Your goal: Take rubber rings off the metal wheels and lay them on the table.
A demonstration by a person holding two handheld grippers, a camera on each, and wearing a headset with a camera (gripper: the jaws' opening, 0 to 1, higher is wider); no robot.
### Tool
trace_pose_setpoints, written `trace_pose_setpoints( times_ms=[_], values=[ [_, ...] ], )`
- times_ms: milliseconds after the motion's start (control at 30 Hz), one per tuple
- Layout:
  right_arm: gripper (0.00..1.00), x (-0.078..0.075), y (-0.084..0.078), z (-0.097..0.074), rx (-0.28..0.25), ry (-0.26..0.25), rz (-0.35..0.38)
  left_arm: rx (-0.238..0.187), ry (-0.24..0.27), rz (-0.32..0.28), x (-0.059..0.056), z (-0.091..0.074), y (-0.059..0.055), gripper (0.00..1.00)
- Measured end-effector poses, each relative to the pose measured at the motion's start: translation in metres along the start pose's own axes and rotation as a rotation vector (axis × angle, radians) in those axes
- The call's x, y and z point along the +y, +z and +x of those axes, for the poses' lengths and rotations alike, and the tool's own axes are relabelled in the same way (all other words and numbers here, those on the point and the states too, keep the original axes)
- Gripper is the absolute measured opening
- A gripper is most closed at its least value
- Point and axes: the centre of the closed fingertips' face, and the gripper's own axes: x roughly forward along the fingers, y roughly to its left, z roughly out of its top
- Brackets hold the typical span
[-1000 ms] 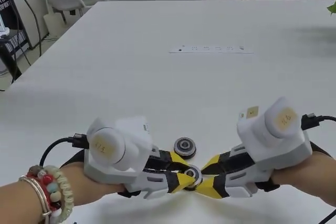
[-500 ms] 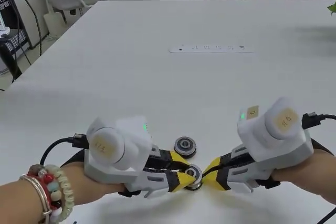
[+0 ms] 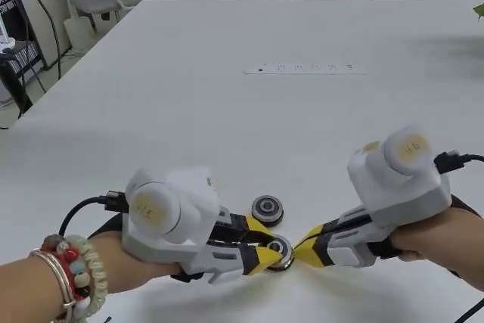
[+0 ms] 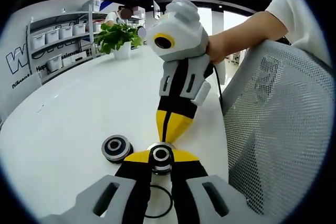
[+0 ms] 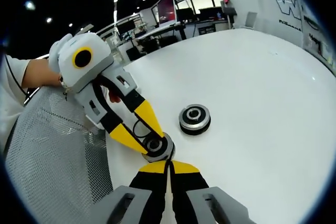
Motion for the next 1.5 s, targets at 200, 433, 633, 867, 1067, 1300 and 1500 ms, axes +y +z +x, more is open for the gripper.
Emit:
trace_pose_setpoints(
  times_ms=[200, 433, 633, 867, 1067, 1300, 1500],
  values=[
    [0.0, 0.001, 0.004, -0.002, -0.02, 0.007, 0.049, 0.0, 0.0, 0.0, 0.0, 0.0, 0.0, 0.08],
    [0.0, 0.006, 0.012, -0.004, -0.064, 0.037, 0.112, 0.006, 0.004, 0.011, 0.0, 0.001, 0.0, 0.08],
    [0.0, 0.011, 0.014, -0.005, -0.055, 0.034, 0.11, 0.009, 0.005, 0.017, 0.0, 0.001, 0.0, 0.08],
    [0.0, 0.015, 0.017, -0.004, -0.061, 0.041, 0.108, 0.007, 0.007, 0.015, 0.0, 0.001, 0.0, 0.08],
    [0.0, 0.016, 0.018, -0.004, -0.067, 0.055, 0.1, 0.007, 0.01, 0.014, 0.001, 0.001, 0.0, 0.08],
    [0.0, 0.017, 0.022, -0.001, -0.074, 0.047, 0.022, 0.006, 0.014, 0.009, 0.0, 0.002, 0.001, 0.09],
    [0.0, 0.014, 0.02, -0.006, -0.08, 0.073, 0.107, 0.008, 0.024, 0.007, 0.0, 0.003, 0.002, 0.09]
  ],
)
